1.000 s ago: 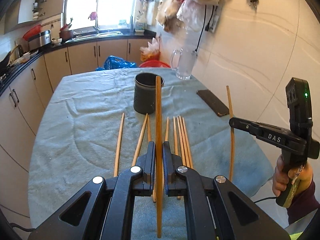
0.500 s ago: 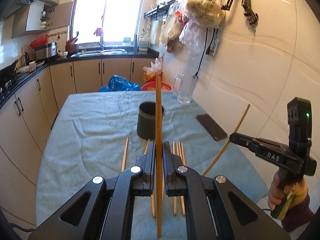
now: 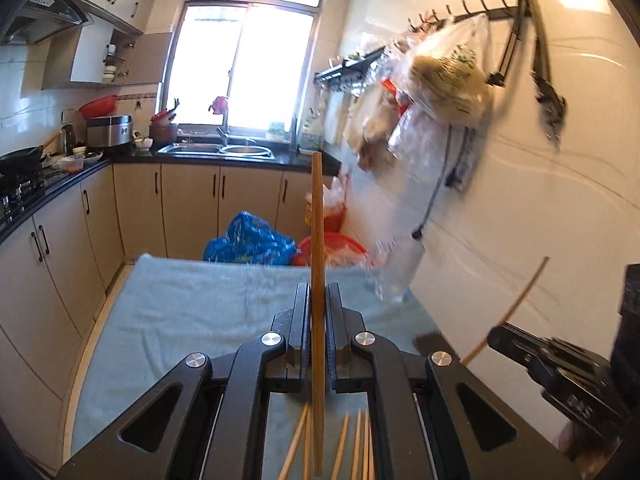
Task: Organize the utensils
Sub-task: 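Lift both held chopsticks upright and carry them over the grey holder cup, then lower both chopsticks into the holder cup and open both grippers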
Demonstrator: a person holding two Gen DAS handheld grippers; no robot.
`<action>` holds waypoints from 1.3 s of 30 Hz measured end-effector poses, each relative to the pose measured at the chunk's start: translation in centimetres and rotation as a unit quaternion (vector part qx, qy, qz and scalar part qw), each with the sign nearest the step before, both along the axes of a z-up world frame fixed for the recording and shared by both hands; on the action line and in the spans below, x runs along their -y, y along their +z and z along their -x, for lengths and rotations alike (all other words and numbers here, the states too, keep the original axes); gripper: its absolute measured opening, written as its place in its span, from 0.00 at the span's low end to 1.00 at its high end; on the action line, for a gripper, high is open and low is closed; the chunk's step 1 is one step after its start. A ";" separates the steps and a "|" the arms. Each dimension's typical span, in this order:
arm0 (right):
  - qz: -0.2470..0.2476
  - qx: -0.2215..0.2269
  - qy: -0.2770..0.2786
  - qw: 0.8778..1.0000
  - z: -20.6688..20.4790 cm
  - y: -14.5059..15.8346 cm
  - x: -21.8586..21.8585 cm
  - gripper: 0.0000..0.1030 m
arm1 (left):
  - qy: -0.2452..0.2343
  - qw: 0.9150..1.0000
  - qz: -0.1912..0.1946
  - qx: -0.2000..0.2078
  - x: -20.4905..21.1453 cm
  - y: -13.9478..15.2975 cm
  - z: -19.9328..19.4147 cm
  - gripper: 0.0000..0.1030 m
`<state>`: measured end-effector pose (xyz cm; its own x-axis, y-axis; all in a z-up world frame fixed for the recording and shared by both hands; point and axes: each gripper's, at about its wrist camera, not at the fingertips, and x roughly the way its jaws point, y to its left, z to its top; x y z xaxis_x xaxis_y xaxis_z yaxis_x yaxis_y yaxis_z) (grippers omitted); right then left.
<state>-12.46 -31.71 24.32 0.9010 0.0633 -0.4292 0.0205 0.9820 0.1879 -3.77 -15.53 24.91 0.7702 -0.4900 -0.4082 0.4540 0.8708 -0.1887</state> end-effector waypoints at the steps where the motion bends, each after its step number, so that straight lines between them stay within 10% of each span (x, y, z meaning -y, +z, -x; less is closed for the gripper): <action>1: -0.001 0.010 -0.001 1.000 -1.0 0.7 0.2 0.07 | 0.007 1.000 0.001 0.003 0.8 0.3 -1.3 0.06; 9: -0.021 0.031 -0.005 0.999 -7.5 2.0 1.3 0.07 | 0.022 1.000 0.006 0.015 5.2 1.1 -7.6 0.06; 24: -0.067 -0.088 -0.016 0.994 -15.1 -6.5 4.1 0.08 | 0.037 0.996 -0.069 -0.044 7.5 -5.8 -13.2 0.11; 29: -0.065 -0.093 -0.029 0.993 -15.7 -6.6 4.4 0.41 | 0.041 0.997 -0.062 -0.034 6.5 -4.8 -12.2 0.37; 39: -0.063 -0.072 -0.044 0.994 -11.3 -4.0 4.8 0.56 | 0.049 0.997 -0.053 -0.014 1.3 -2.2 -5.9 0.51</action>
